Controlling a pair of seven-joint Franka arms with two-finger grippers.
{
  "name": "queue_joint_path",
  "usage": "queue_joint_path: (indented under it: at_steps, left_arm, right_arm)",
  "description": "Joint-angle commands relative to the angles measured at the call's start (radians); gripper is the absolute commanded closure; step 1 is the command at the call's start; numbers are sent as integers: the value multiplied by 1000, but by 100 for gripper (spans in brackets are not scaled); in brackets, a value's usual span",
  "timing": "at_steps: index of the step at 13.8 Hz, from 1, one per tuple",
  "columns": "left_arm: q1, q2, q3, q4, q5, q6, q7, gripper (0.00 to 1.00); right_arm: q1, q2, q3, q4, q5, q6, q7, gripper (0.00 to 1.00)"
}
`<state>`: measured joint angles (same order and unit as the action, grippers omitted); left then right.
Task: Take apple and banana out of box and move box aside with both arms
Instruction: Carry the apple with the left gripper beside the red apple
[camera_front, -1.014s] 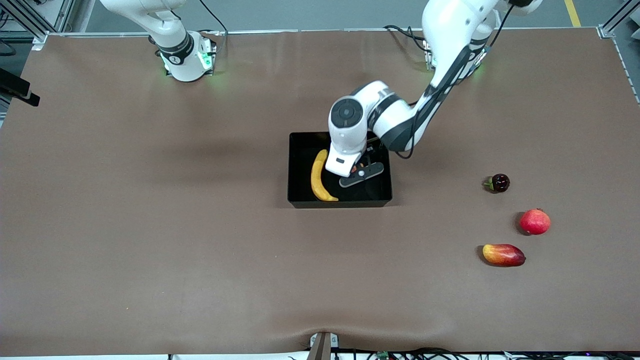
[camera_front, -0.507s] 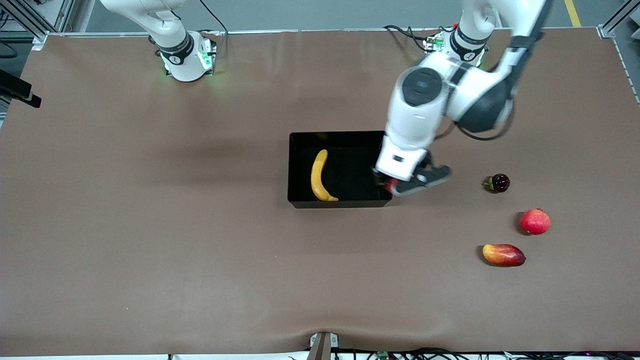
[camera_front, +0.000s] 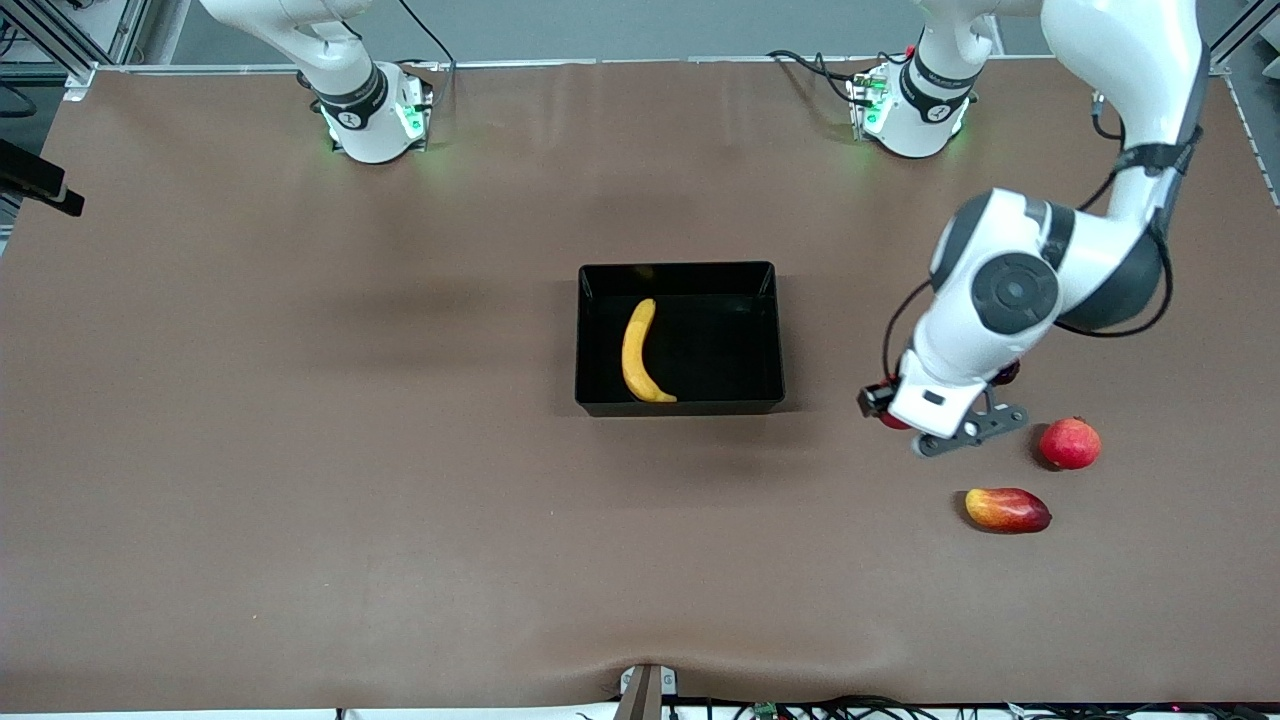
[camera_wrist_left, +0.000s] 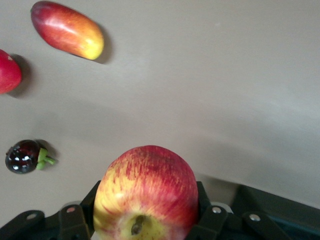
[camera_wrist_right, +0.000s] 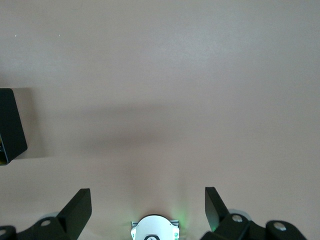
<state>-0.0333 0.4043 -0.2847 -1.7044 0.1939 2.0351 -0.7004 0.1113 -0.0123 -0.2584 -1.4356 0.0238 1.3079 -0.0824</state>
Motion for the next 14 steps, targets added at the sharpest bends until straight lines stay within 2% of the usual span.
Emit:
queue_joint_path:
  at_steps: [1, 4, 9, 11, 13, 14]
  left_arm:
    - [81, 21, -8, -87, -4, 115, 54, 100]
    - [188, 68, -7, -187, 71, 296, 142, 100]
    - [254, 152, -1, -193, 124, 375, 179, 100]
    - [300, 180, -2, -192, 220, 399, 187, 100]
    - [322, 195, -5, -190, 251, 421, 187, 100]
    - [322, 196, -5, -190, 251, 421, 187, 92]
  right_arm:
    - [-15, 5, 7, 9, 19, -7, -8, 0]
    - [-15, 5, 5, 9, 19, -9, -7, 0]
    - [-15, 5, 7, 9, 19, -9, -8, 0]
    - [-16, 5, 5, 9, 19, -9, -7, 0]
    - [-16, 5, 5, 9, 19, -9, -8, 0]
    - [-16, 5, 5, 9, 19, -9, -8, 0]
